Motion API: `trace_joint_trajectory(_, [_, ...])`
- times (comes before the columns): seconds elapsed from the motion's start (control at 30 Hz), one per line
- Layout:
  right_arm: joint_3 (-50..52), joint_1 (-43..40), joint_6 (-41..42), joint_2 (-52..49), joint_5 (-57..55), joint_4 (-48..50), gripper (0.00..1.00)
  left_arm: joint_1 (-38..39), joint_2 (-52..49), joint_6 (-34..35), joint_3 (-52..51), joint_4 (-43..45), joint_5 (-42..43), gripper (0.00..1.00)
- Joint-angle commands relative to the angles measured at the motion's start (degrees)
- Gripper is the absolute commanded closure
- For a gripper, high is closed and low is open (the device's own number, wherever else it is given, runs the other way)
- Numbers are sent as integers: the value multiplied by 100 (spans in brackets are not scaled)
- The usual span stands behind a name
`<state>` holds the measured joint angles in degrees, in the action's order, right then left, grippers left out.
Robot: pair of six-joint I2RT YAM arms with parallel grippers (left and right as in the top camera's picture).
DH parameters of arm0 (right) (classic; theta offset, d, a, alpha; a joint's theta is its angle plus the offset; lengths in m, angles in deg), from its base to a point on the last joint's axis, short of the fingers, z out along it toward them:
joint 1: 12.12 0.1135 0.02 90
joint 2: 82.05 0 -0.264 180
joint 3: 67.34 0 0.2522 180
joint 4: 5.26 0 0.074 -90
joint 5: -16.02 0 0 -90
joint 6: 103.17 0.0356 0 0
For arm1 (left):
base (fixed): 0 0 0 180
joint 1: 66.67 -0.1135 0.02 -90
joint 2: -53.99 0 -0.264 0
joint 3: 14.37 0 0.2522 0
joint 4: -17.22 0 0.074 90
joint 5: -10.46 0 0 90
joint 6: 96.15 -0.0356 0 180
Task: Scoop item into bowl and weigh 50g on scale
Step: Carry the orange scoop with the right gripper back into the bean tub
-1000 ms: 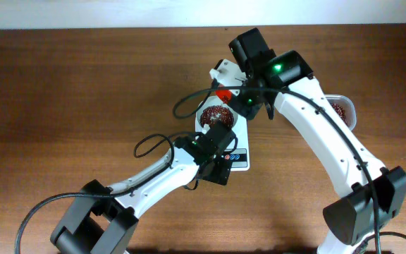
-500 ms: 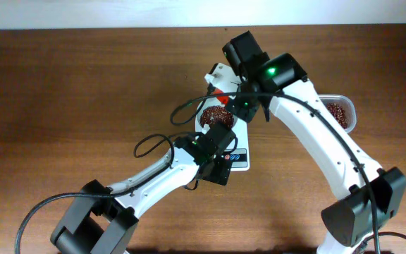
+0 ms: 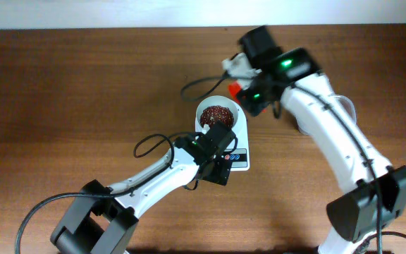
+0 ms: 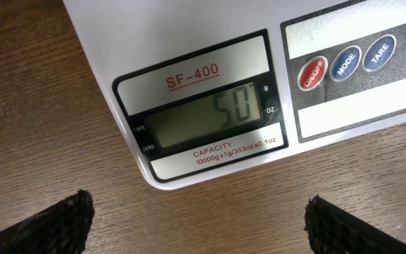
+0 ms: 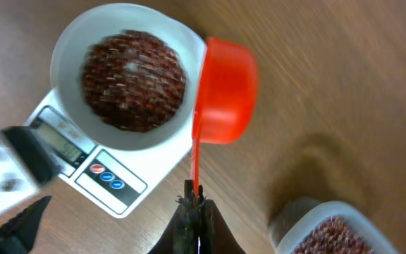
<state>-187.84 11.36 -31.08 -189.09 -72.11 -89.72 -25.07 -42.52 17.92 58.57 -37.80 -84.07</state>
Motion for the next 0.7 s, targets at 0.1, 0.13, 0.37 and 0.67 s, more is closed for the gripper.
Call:
trace_joint_trajectory(0.1, [-133,-1937,367,83,1547,-737,96,-13,-35,-17,-20,42,20,1])
trace_joint_trajectory(0.13, [-131,-2369,365,83,1545,-890,96,-13,-35,-42,-20,81,20,1])
trace_joint_trajectory(0.37, [199,-3600,1233,-24,455,-944,96,-13,-35,-98,-20,179,20,1])
trace_joint_trajectory(0.67, [608,-3589,1241,-501,192,-584,96,-13,-35,-247,-20,131,164,1])
